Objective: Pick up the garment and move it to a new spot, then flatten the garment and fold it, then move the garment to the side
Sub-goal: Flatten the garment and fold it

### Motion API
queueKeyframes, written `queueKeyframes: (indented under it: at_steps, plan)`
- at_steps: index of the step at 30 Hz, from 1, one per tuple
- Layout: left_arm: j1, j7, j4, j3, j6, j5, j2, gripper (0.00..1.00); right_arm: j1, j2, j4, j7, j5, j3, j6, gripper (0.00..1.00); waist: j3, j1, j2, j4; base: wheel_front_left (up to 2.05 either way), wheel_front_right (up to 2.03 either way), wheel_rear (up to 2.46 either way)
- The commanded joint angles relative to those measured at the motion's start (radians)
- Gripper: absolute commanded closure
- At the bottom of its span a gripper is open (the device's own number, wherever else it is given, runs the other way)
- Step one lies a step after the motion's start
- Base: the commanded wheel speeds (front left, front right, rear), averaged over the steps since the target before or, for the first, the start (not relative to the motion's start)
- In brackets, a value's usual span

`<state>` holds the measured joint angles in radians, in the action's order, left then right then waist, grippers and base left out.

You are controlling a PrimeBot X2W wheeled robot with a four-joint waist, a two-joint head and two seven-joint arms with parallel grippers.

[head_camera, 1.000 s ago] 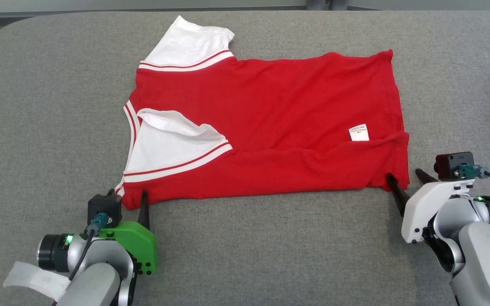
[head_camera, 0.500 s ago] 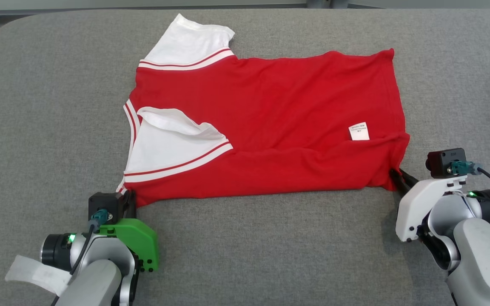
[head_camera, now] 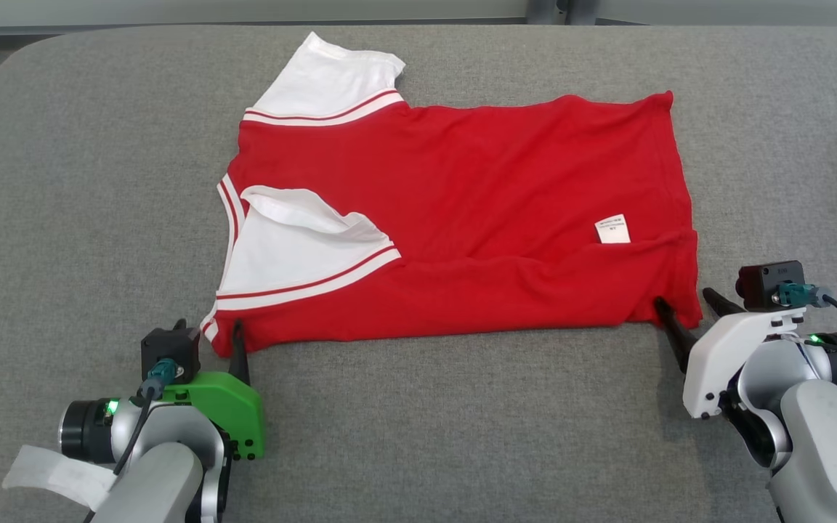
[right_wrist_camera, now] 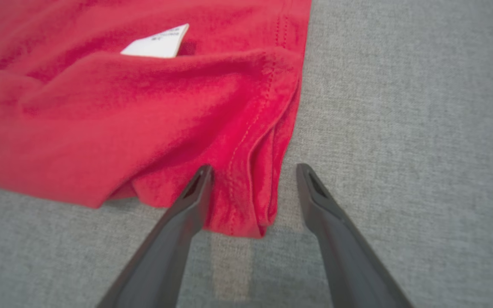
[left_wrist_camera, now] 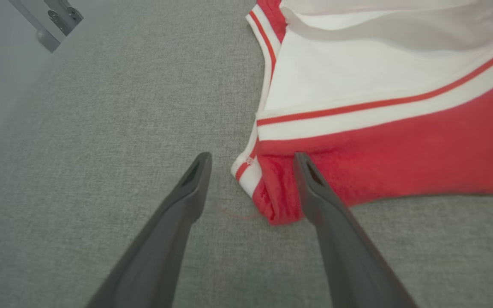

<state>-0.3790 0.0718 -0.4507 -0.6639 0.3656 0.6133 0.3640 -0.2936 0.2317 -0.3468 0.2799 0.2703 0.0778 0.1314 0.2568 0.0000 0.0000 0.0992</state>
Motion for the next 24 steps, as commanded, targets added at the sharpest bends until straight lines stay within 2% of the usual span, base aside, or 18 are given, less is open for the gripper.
queueKeyframes:
  at_steps: [1,14,18,19,20,21,22,23,24]
  plan:
    - [0.005,-0.001,0.005,0.005,0.005,-0.001,0.009,0.0,0.015,0.001,0.0,-0.004,-0.011,-0.004,-0.002,0.0,-0.001,0.0,0.0,0.0,0.0,0.0,0.0]
    - [0.029,-0.066,-0.033,-0.002,-0.024,0.063,-0.026,0.0,0.033,-0.016,0.001,0.01,-0.015,-0.001,-0.002,0.0,0.013,0.0,0.0,-0.006,0.0,0.0,0.0]
    - [0.029,-0.076,-0.042,-0.001,-0.045,0.088,-0.039,0.0,0.032,-0.014,0.0,0.014,-0.012,0.005,-0.002,0.0,0.015,0.0,0.0,-0.005,0.0,0.0,0.0]
    - [0.03,-0.078,-0.043,0.001,-0.056,0.102,-0.049,0.21,0.032,-0.014,-0.001,0.018,-0.008,0.012,-0.001,0.0,0.015,0.0,0.0,-0.005,0.0,0.0,0.0]
    - [0.029,-0.08,-0.046,0.002,-0.068,0.11,-0.056,0.57,0.032,-0.013,-0.002,0.02,-0.004,0.017,-0.001,0.0,0.015,0.0,0.0,-0.005,0.0,0.0,0.0]
    - [0.025,-0.079,-0.049,-0.002,-0.079,0.112,-0.059,0.96,0.031,-0.013,-0.002,0.019,-0.001,0.02,-0.001,0.19,0.015,0.0,0.0,-0.005,0.0,0.0,0.0]
    - [0.022,-0.081,-0.053,-0.006,-0.09,0.118,-0.065,1.0,0.031,-0.012,-0.002,0.02,0.003,0.023,-0.001,0.53,0.014,0.0,0.0,-0.004,0.0,0.0,0.0]
    - [0.019,-0.08,-0.058,-0.009,-0.094,0.119,-0.068,1.0,0.03,-0.011,-0.002,0.019,0.004,0.027,-0.001,0.79,0.013,0.0,0.0,-0.004,0.0,0.0,0.0]
    - [0.015,-0.071,-0.061,-0.009,-0.097,0.113,-0.065,1.0,0.028,-0.008,0.0,0.013,0.004,0.031,-0.001,1.0,0.011,0.0,0.0,-0.004,0.0,0.0,0.0]
